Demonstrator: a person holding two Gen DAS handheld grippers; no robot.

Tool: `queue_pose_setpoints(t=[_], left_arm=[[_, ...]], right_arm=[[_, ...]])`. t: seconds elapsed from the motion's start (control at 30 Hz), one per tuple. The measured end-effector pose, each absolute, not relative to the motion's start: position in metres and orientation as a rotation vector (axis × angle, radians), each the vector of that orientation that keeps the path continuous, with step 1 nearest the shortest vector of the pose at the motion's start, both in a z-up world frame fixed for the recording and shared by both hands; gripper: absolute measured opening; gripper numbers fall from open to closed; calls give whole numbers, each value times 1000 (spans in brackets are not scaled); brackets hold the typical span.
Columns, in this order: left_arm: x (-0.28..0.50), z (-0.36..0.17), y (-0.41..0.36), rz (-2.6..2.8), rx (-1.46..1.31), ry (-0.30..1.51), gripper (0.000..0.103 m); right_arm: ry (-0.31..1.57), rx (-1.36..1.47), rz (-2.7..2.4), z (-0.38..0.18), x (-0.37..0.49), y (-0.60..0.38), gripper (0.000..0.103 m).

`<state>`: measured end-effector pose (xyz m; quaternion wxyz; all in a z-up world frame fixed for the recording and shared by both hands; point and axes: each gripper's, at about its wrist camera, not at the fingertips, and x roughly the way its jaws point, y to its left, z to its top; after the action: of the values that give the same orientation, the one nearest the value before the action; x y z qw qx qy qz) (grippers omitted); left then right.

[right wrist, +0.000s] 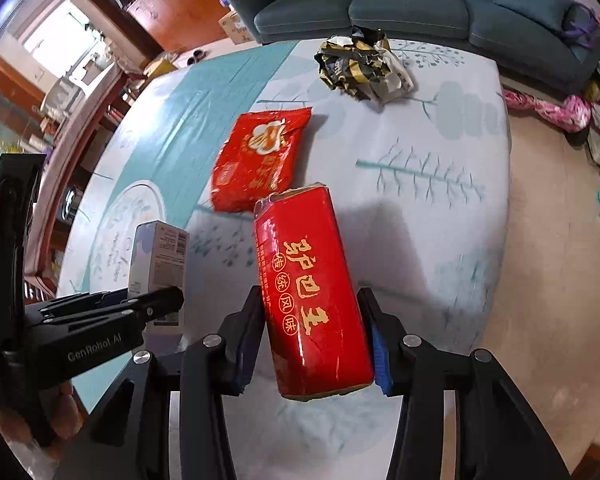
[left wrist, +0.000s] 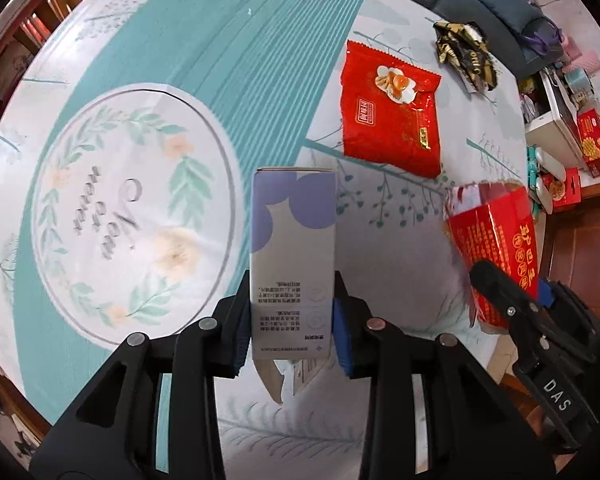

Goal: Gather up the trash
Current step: 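Carry the white box and red bag over the black bin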

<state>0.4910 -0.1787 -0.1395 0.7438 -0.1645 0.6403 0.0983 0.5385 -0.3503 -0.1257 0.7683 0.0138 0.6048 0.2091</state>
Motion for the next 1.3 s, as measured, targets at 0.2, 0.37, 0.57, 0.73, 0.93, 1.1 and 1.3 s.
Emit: queue_pose_setpoints(t=[0.2, 0.37, 0.57, 0.73, 0.93, 1.1, 1.3], left_arm=[[469, -114, -169, 179, -321, 1378, 30], [427, -85, -139, 140, -275, 1345, 30], [360, -33, -108, 83, -228, 1273, 30], [314, -3, -85, 16, -186, 1215, 30], [247, 26, -43, -68, -129, 1125, 30], [193, 36, -1, -121, -120, 1073, 30], [136, 36, 41, -190, -106, 1040, 30]], right_arm=[[1298, 129, 433, -105, 503, -354, 46], [1273, 197, 429, -79, 473, -353, 46], [1242, 253, 432, -50, 427, -342, 45], [1207, 290, 402, -30, 373, -323, 45], [1148, 395, 319, -11, 296, -298, 45], [1111, 419, 247, -2, 232, -269, 45], [1050, 416, 169, 8, 156, -229, 45]])
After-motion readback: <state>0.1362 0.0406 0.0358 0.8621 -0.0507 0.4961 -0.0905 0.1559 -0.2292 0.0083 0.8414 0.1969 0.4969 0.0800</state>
